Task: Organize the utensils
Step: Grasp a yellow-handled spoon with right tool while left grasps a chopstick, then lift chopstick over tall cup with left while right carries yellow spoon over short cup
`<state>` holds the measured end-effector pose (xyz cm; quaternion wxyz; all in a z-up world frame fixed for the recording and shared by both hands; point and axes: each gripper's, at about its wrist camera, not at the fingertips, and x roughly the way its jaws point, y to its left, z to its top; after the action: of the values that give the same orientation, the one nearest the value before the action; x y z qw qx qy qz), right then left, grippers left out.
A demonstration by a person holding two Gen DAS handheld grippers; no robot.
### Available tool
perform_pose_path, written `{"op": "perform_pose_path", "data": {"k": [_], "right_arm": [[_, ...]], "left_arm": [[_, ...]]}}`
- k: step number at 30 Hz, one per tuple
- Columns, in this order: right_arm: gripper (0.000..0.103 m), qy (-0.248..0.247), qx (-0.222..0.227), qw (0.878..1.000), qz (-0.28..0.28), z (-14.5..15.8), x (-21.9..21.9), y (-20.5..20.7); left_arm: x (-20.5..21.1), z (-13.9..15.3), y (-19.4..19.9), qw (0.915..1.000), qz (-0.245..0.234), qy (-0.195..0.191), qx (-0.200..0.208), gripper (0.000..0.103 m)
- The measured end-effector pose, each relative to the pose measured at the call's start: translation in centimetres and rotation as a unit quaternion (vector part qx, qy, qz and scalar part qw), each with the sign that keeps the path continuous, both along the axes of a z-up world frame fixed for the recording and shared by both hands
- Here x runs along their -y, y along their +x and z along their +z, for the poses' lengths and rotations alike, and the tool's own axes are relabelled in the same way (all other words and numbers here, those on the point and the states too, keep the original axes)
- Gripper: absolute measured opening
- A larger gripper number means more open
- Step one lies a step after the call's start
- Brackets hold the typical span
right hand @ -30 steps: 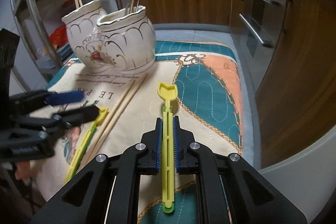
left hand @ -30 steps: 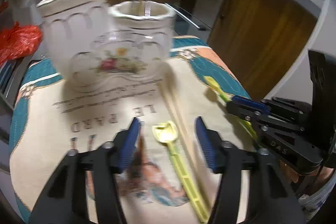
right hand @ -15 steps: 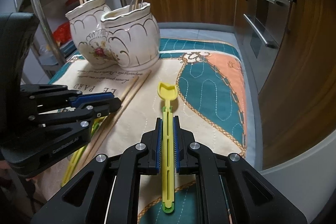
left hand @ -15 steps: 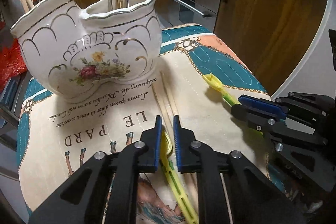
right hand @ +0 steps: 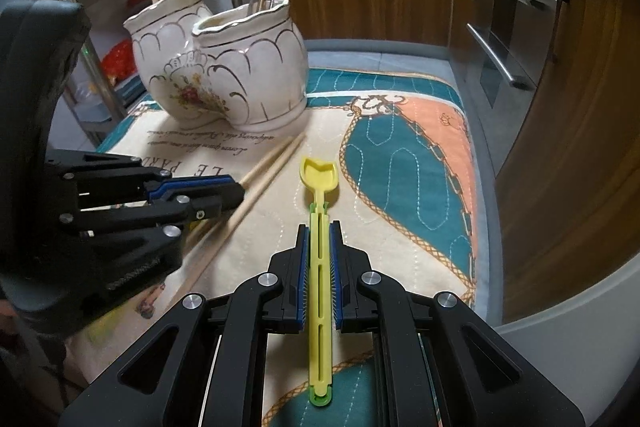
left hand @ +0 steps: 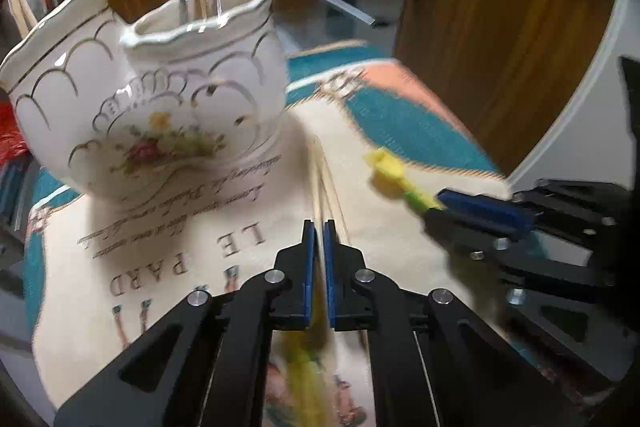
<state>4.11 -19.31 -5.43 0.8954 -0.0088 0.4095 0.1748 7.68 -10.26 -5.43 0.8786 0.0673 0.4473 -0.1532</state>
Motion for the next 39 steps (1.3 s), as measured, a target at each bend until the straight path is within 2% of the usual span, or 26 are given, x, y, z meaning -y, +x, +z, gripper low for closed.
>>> {"op": "perform_pose_path", "data": {"k": [4, 6, 8, 14, 20, 27, 31, 36, 39], "right_arm": [[0.011, 0.006, 0.006, 1.0, -0.003, 0.2, 0.2, -0.1], [0.011, 0.009, 0.009, 1.0, -0.002, 0.3, 0.1, -0.2], [0.011, 0.016, 0.019, 1.0, 0.003, 0.7, 0.0, -0.5], [0.011, 0.028, 0.071, 0.997, 0.007, 2.2, -0.3, -1.6], [0.011, 0.035, 0.128, 0.991, 0.002, 4.0, -0.3, -3.0], [0.011, 0.053, 0.182, 0.982, -0.005, 5.6, -0.4, -3.7], [0.011, 0.059, 0.204, 0.977, -0.009, 6.4, -0.8, -3.8], [0.011, 0.067, 0.226, 0.972, -0.01, 7.9, -1.6, -2.6], [0.011, 0.08, 0.24, 0.967, -0.014, 8.9, -1.8, -1.6]], "left_arm": [[-0.9, 1.6, -1.1, 0.999, -0.001, -0.028, 0.035, 0.004], [-1.6, 2.9, -1.8, 0.9966, -0.006, -0.056, 0.06, 0.004], [-2.4, 3.8, -2.4, 0.9946, 0.002, -0.066, 0.081, 0.004], [-5.5, 7.0, -4.8, 0.9837, 0.012, -0.11, 0.142, 0.004], [-7.9, 9.7, -6.0, 0.9724, 0.02, -0.144, 0.182, 0.004], [-10.4, 12.5, -7.3, 0.9585, 0.029, -0.155, 0.237, 0.004], [-11.4, 13.6, -7.4, 0.953, 0.029, -0.16, 0.256, 0.004], [-13.2, 14.8, -7.2, 0.944, 0.032, -0.173, 0.279, 0.004], [-14.0, 15.3, -6.1, 0.9422, 0.038, -0.162, 0.291, 0.004]]}}
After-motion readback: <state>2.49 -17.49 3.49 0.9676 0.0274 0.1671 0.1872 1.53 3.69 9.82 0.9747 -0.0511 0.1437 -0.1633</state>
